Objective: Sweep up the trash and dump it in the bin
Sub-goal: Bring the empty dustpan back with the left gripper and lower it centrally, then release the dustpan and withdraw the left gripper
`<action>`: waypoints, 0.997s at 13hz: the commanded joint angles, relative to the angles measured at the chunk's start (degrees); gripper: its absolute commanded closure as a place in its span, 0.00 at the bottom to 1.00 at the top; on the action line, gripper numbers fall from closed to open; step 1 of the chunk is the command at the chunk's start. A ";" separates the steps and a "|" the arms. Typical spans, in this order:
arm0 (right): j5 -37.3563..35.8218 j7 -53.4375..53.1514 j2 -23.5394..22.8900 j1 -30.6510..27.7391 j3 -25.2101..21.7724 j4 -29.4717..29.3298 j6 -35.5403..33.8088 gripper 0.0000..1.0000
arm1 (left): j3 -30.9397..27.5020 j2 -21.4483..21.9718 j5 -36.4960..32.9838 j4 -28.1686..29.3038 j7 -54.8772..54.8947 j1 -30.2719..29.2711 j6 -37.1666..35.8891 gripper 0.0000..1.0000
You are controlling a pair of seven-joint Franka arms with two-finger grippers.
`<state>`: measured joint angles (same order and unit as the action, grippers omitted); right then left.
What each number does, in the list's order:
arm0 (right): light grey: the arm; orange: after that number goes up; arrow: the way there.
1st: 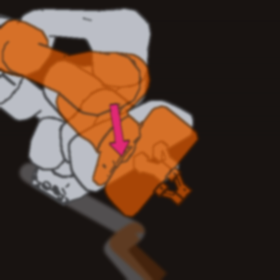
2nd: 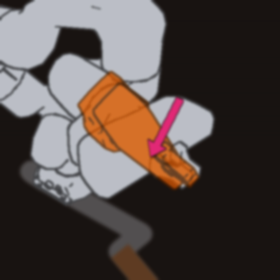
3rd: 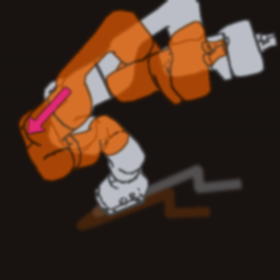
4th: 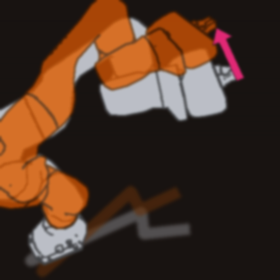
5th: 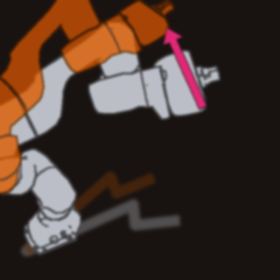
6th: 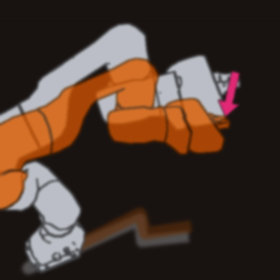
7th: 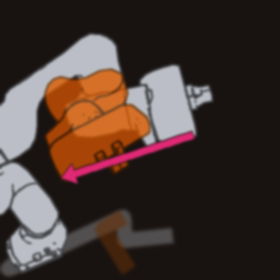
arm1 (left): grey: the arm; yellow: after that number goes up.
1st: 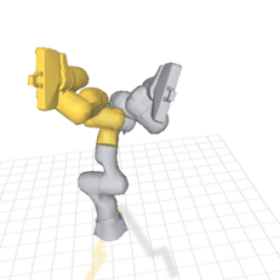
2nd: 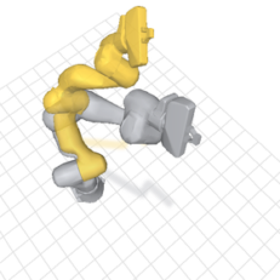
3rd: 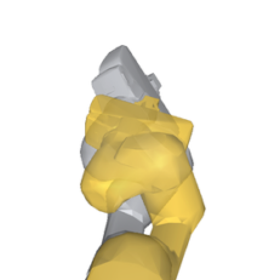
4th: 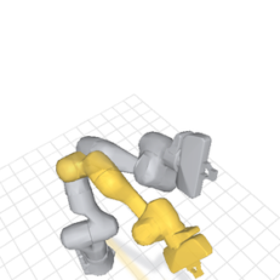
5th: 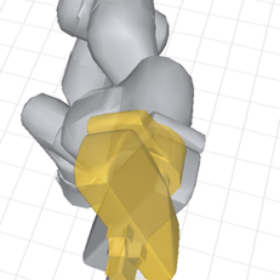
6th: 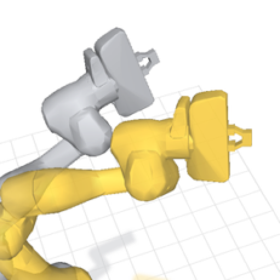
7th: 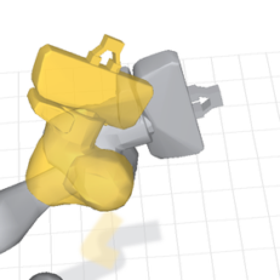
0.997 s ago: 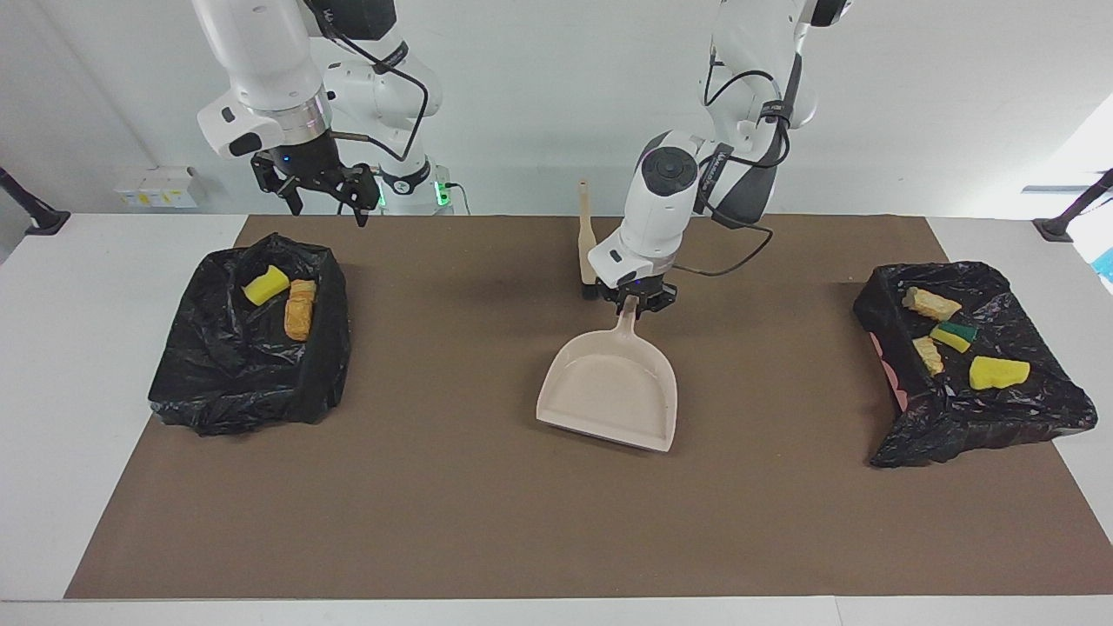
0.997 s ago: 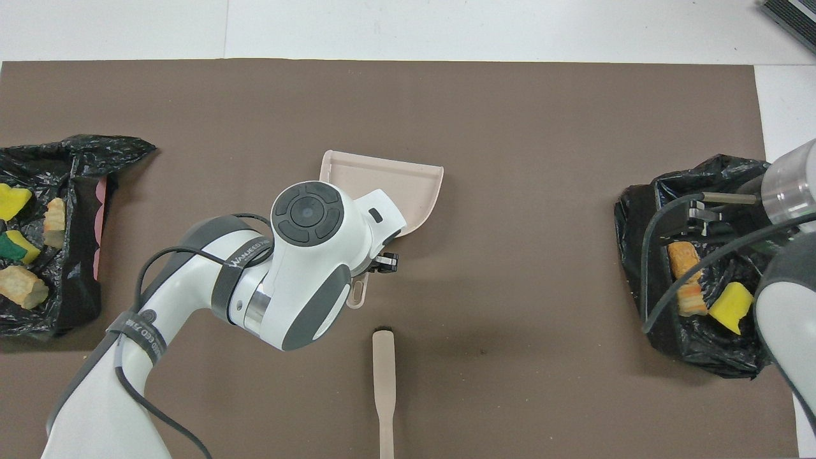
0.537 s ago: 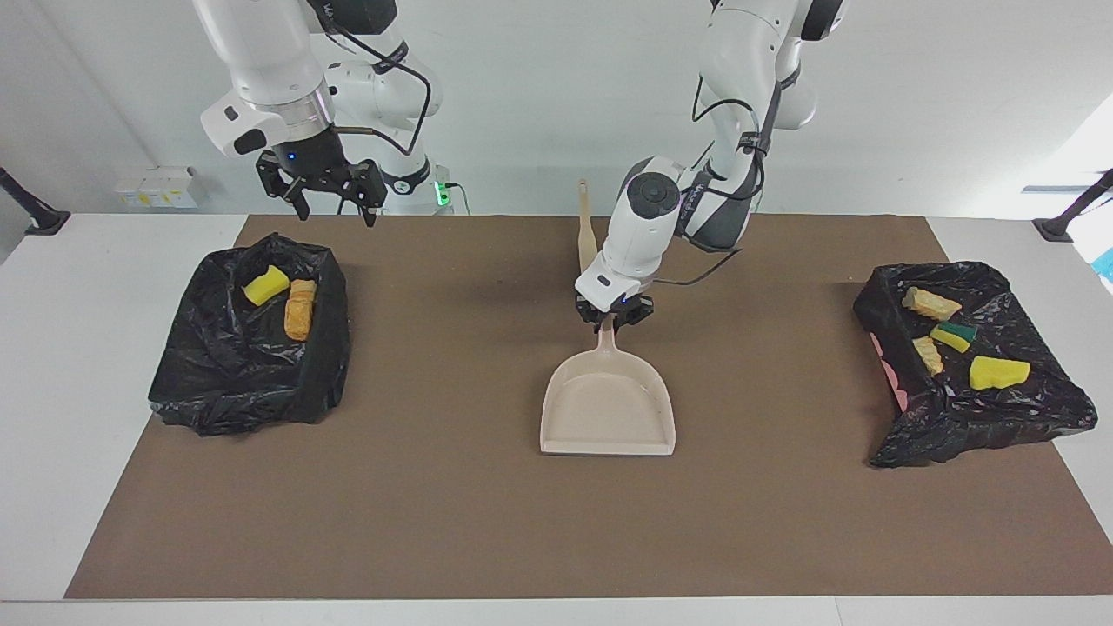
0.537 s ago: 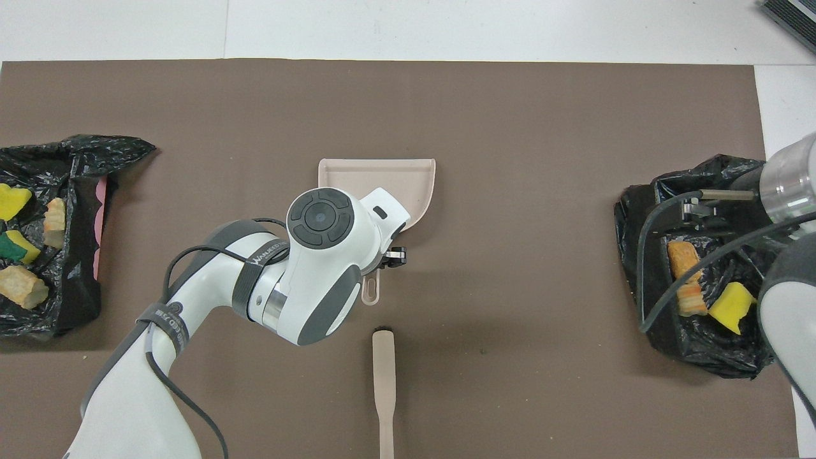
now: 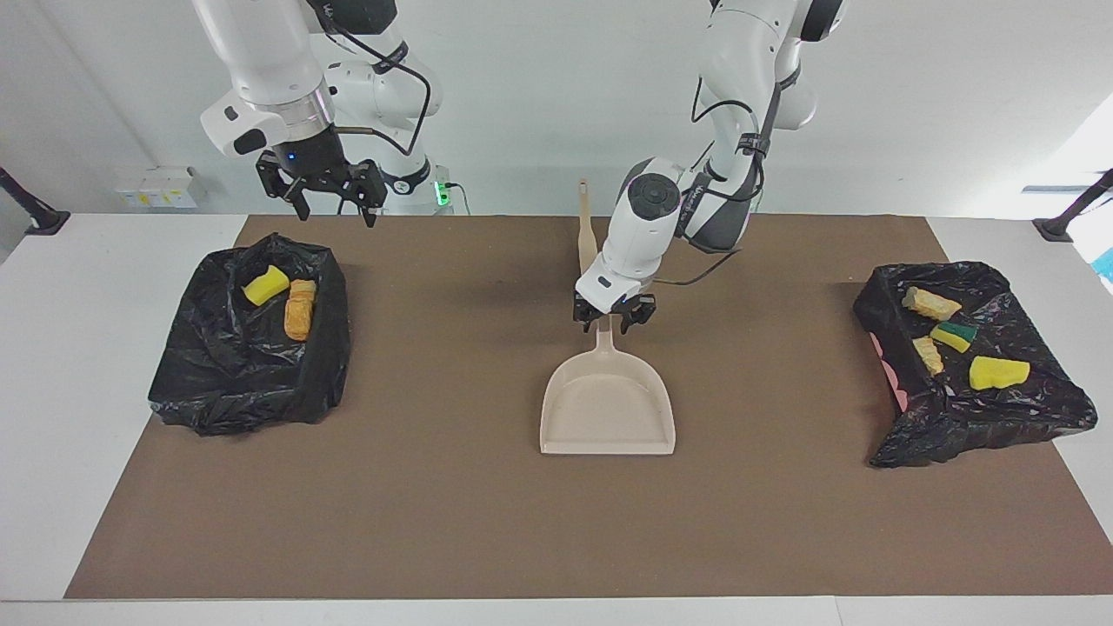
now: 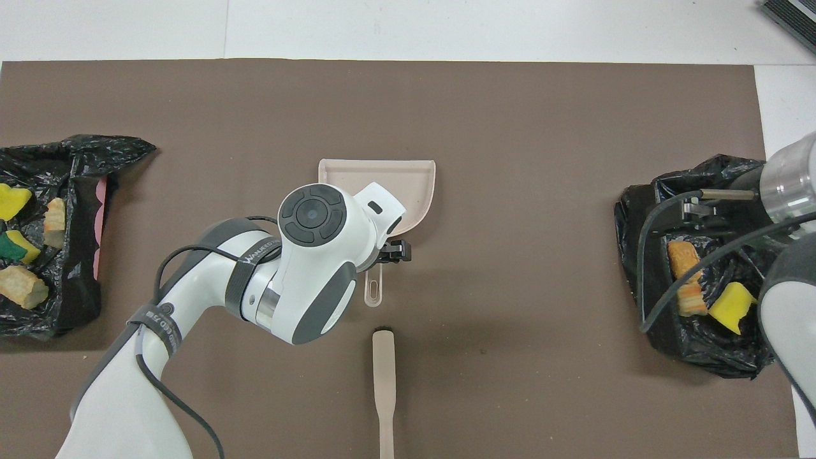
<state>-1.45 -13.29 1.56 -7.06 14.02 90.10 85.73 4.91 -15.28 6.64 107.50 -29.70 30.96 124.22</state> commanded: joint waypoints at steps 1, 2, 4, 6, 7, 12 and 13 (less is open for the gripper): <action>1.01 1.08 0.90 -0.50 0.04 1.31 1.11 0.00 | -1.83 2.45 0.92 0.52 -0.53 -0.80 -4.33 0.00; 1.01 1.16 0.90 -0.50 0.04 1.22 1.11 0.00 | -2.01 2.54 0.92 0.26 -0.27 -3.07 -4.86 0.00; 1.01 1.16 0.90 -0.50 0.04 1.22 1.11 0.00 | -2.01 3.32 0.92 -2.54 -0.44 -6.07 -9.41 0.00; 1.01 1.16 0.90 -0.50 0.04 1.31 1.02 0.00 | -2.88 4.29 0.83 -3.17 -0.27 -8.26 -10.14 0.00; 1.01 1.16 0.90 -0.50 0.04 1.31 1.02 0.00 | -3.06 4.99 0.74 -3.17 0.25 -10.80 -10.22 0.00; 1.01 1.07 0.99 -0.50 0.04 1.31 0.84 0.00 | -3.15 10.09 0.30 -4.14 12.79 -19.25 -10.84 0.00; 1.01 1.07 0.99 -0.50 0.04 1.31 0.84 0.00 | -3.15 10.79 0.22 -4.14 16.92 -21.44 -11.45 0.00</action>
<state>-1.43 -13.29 1.56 -7.06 14.01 90.13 85.73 1.36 -6.33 6.64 103.31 -18.43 12.42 114.65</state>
